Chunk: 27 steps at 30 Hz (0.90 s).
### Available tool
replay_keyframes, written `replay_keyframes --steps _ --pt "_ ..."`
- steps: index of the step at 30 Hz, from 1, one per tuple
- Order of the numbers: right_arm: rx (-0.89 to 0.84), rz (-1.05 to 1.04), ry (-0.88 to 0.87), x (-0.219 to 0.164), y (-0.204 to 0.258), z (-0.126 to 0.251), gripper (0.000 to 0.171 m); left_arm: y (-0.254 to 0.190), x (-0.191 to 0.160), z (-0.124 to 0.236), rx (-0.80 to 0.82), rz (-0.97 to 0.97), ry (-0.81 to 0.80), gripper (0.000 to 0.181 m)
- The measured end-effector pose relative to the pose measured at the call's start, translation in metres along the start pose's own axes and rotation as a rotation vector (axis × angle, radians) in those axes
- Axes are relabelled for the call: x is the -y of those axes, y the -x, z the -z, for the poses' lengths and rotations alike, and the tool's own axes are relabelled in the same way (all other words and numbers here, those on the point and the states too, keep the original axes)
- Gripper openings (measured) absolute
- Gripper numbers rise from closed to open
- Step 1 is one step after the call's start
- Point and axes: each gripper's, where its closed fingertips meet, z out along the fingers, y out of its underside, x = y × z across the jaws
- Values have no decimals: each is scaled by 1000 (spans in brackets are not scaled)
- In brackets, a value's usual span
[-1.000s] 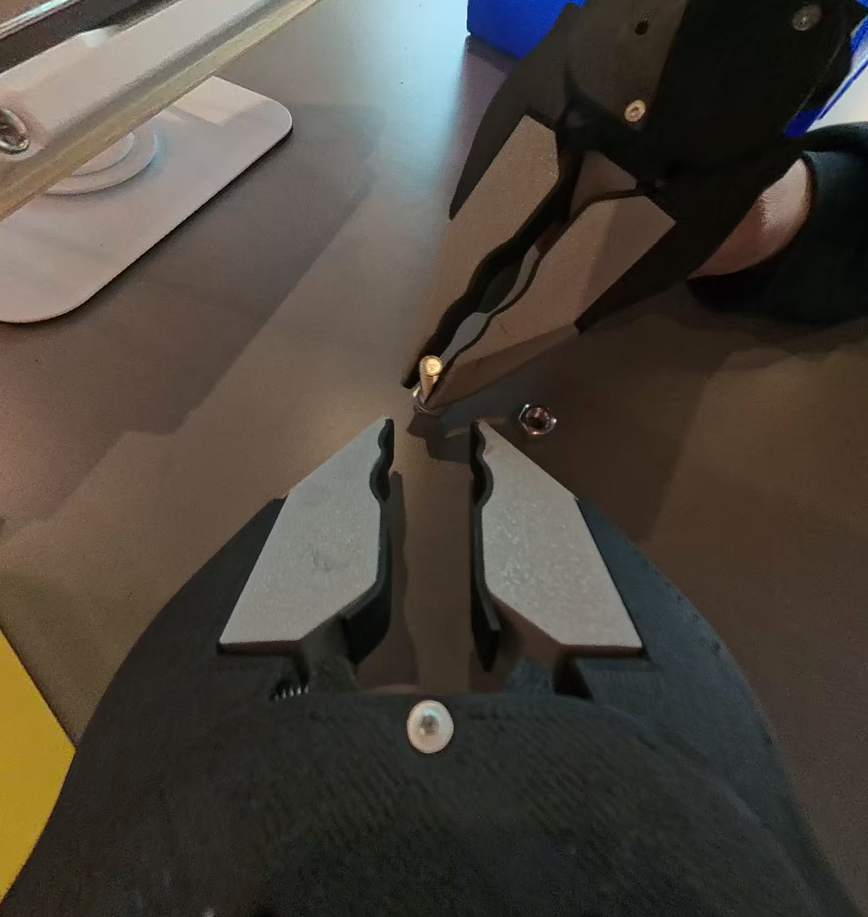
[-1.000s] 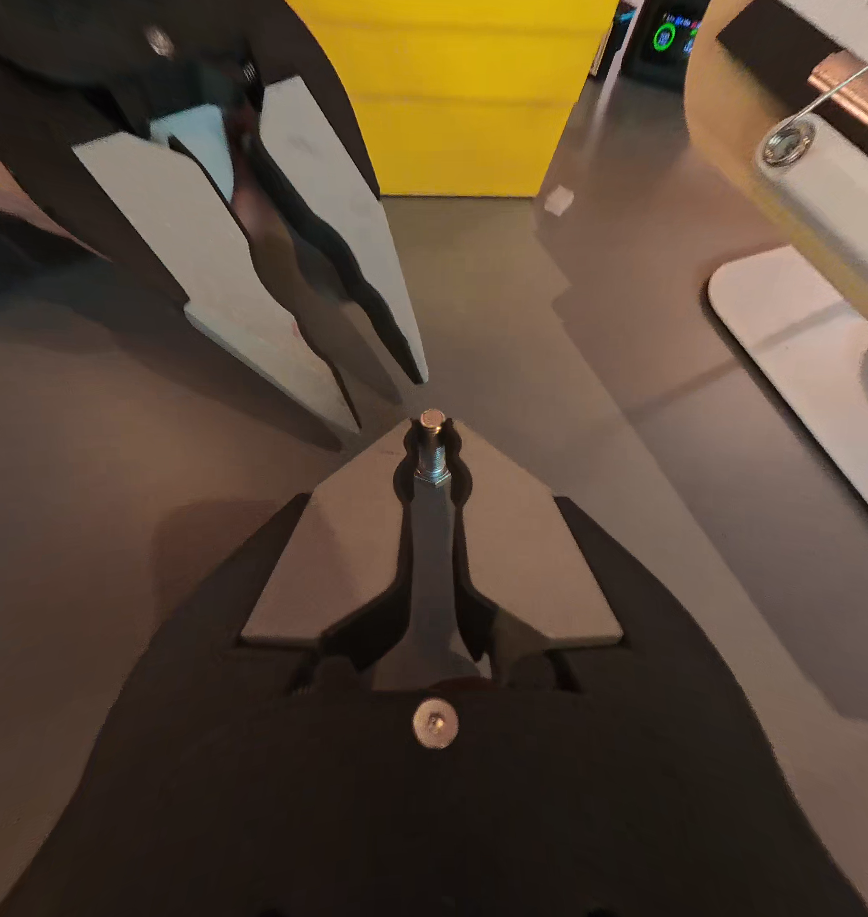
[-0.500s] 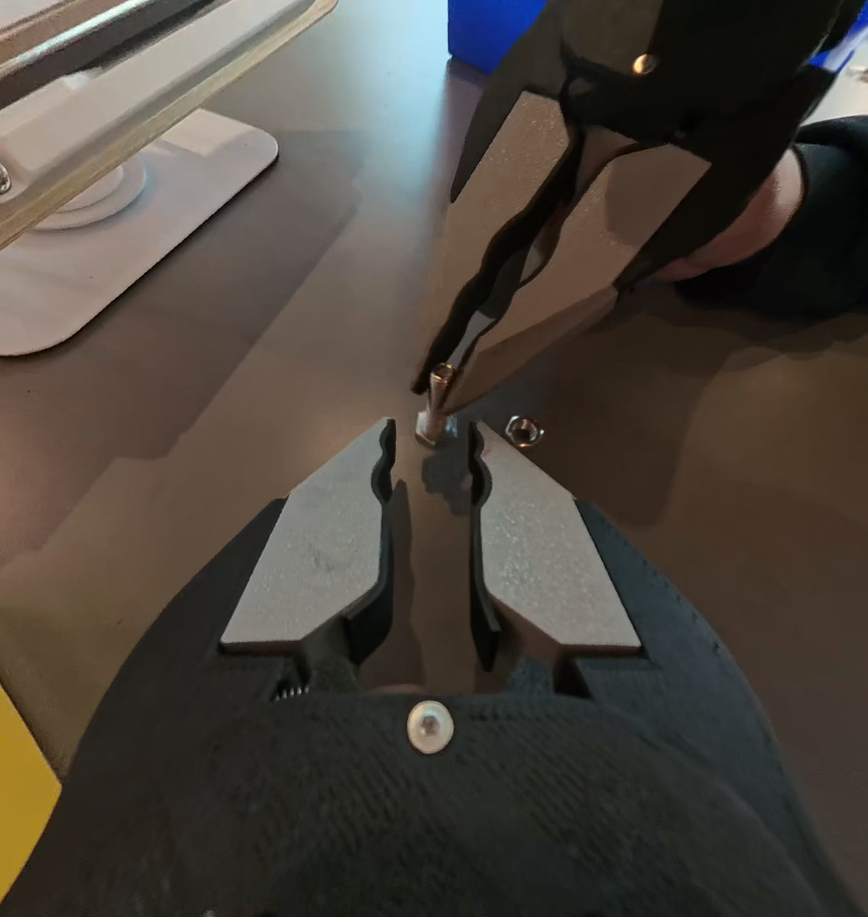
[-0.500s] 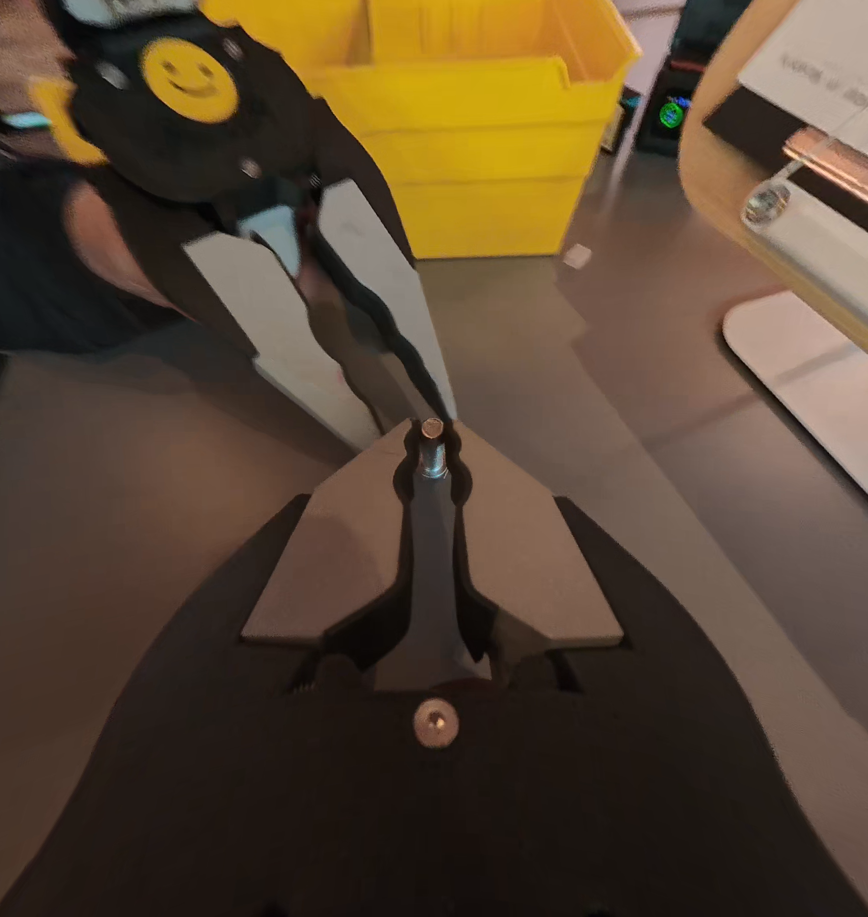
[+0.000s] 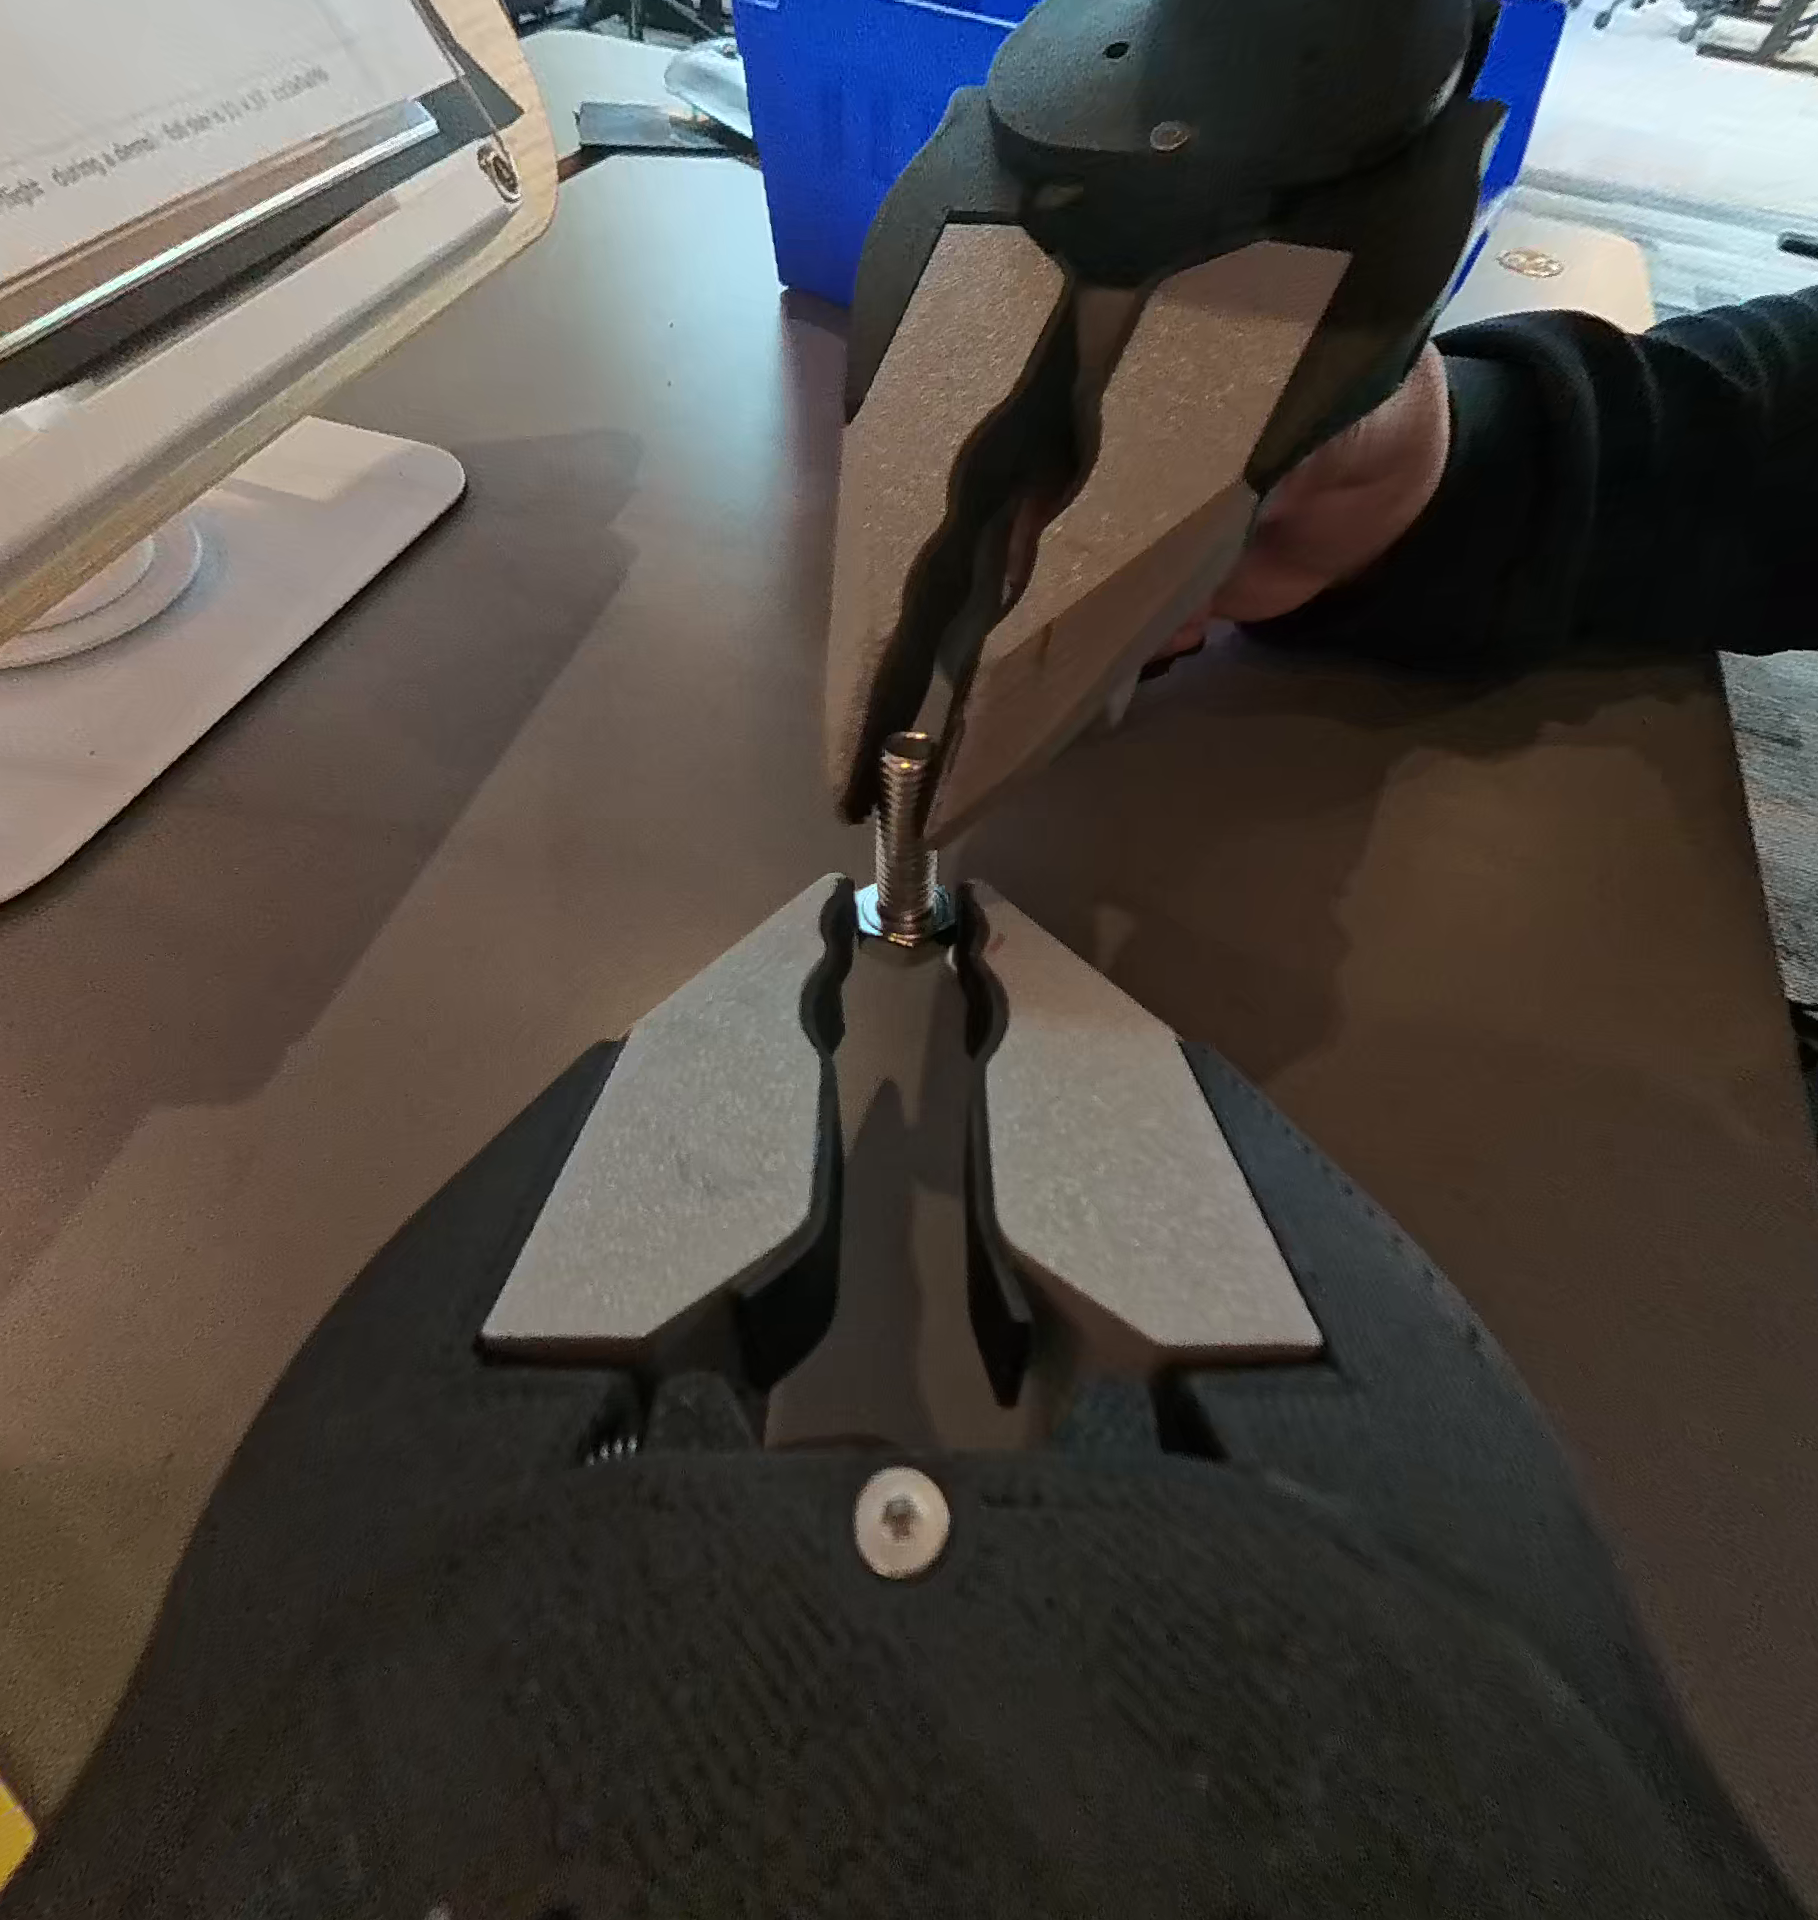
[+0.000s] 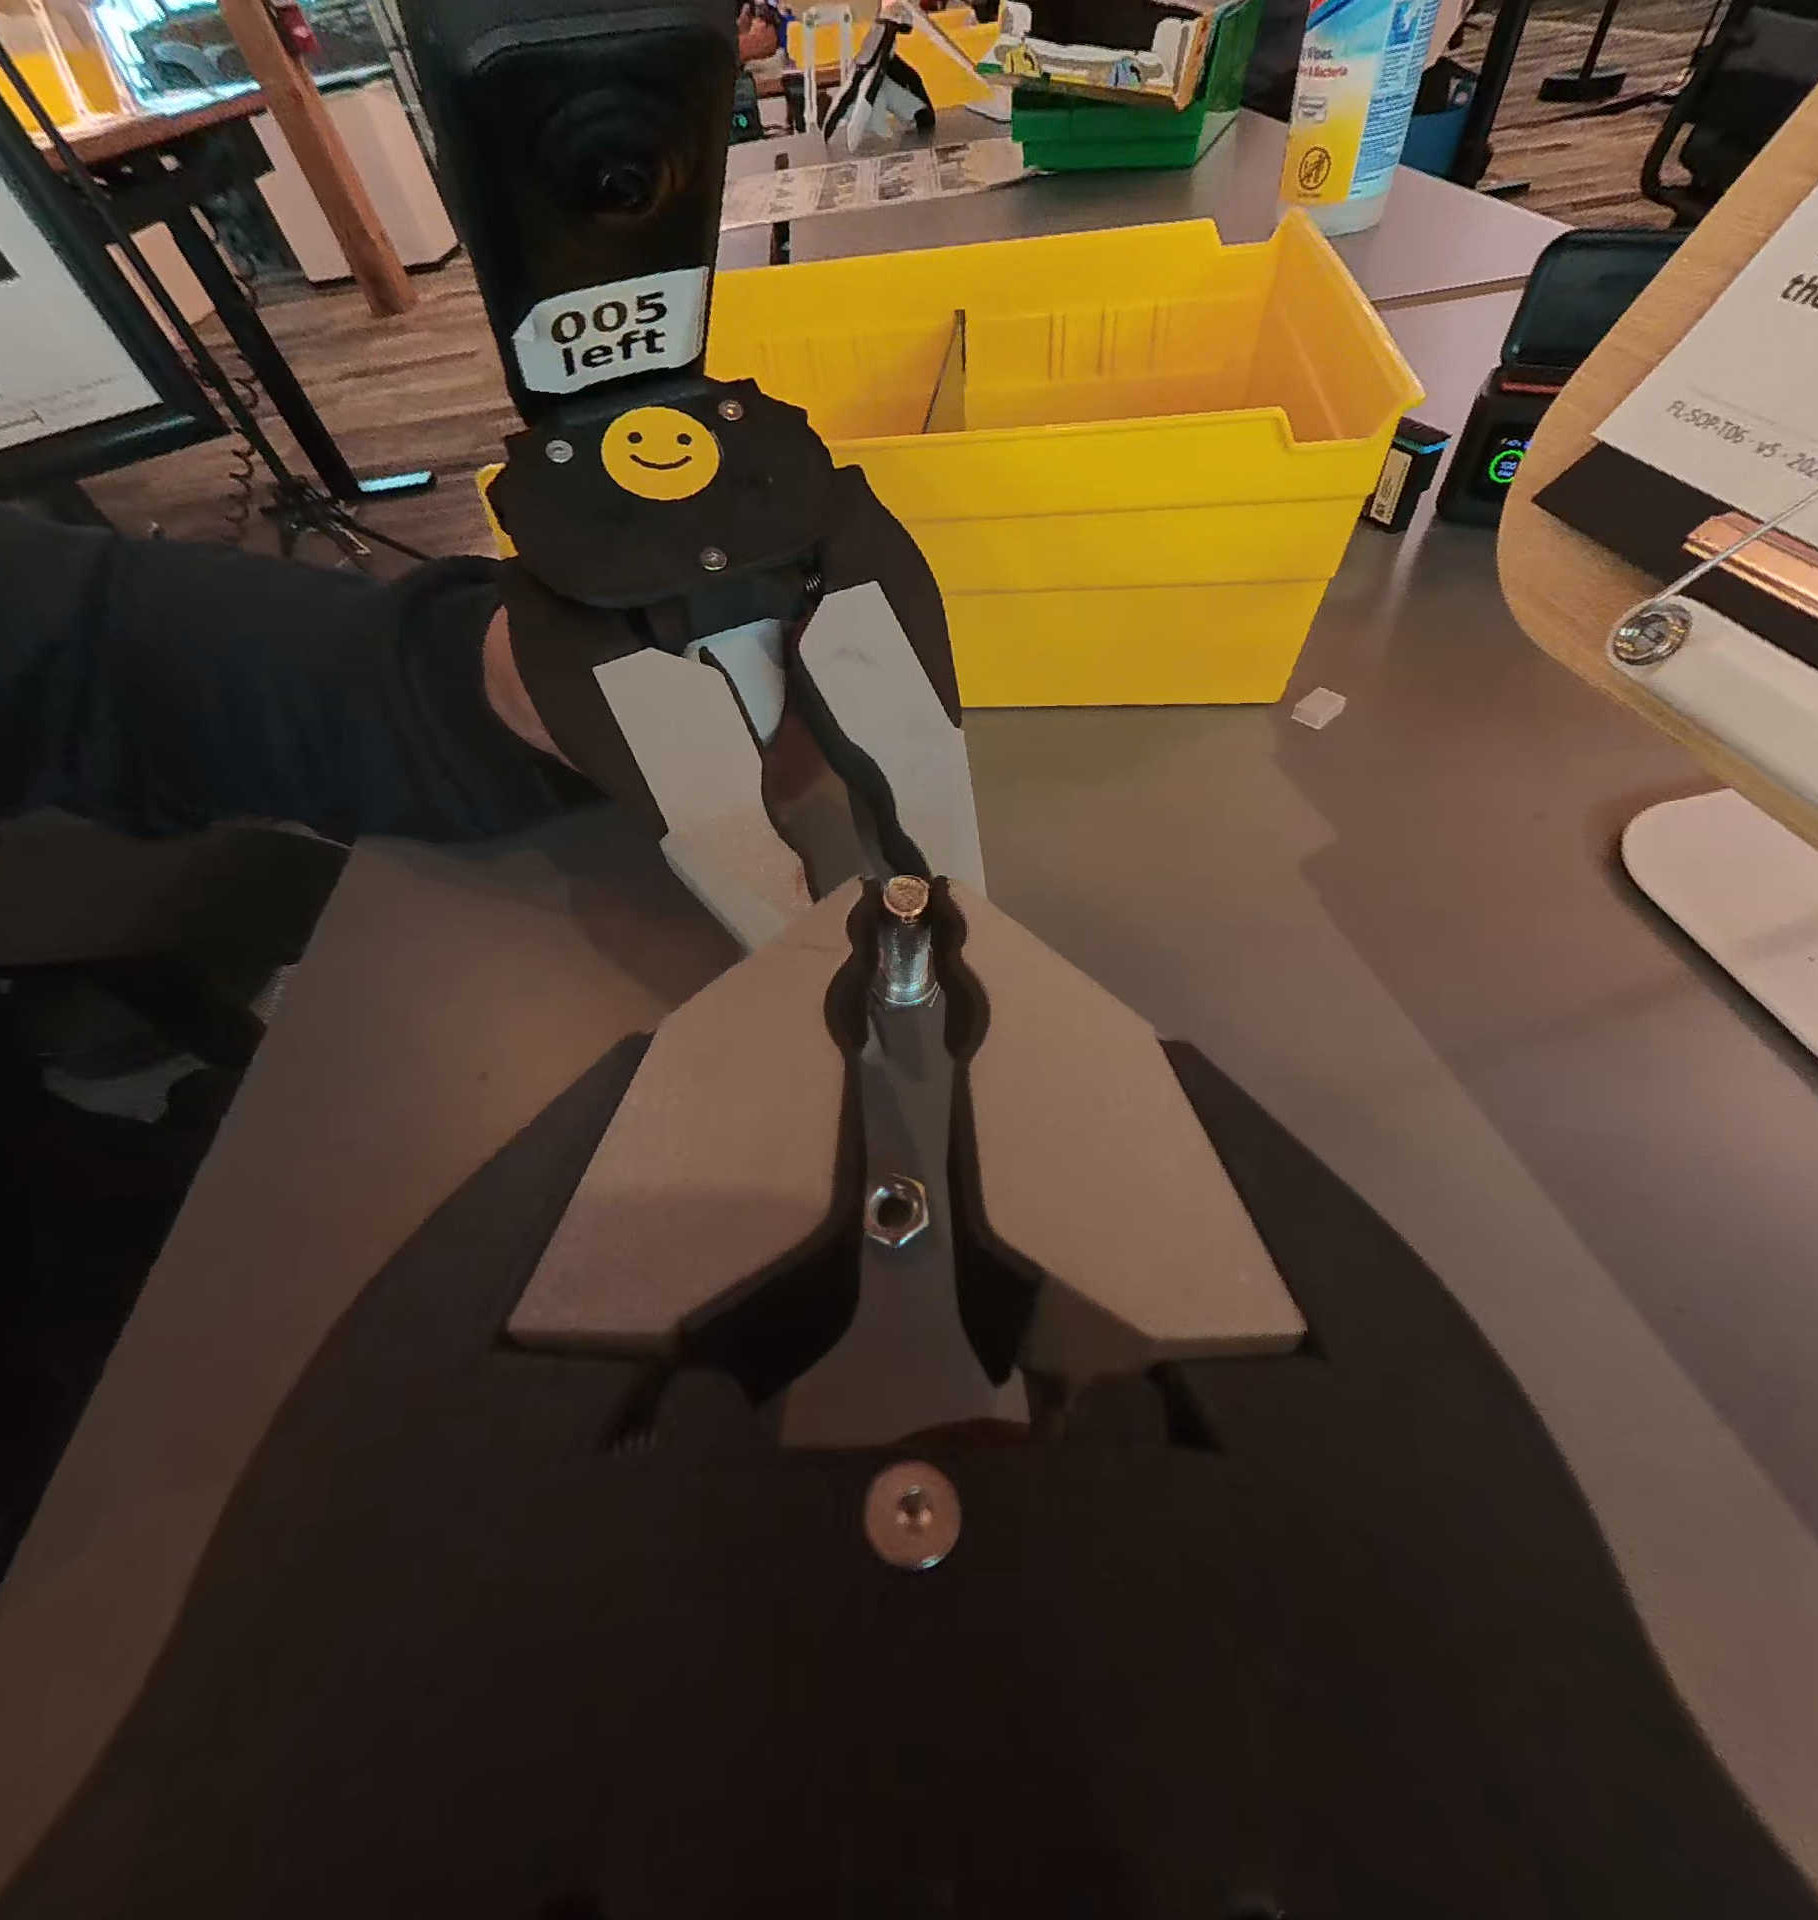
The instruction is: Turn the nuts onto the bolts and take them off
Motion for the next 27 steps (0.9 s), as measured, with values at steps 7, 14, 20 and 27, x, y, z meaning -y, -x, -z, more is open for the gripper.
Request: replay_keyframes --steps 7,14,20,27 --pt "13 -6 12 -2 2 -1 6 -2 -2 -2 9 -39 18 17" --pt "4 -29 13 -2 -2 2 6 1 11 9 -14 16 -69 15" --pt "13 -40 -4 1 0 3 6 -4 14 9 -74 70 -99 7" --pt "32 -57 -32 6 2 4 6 -4 16 10 -60 53 -101 7"
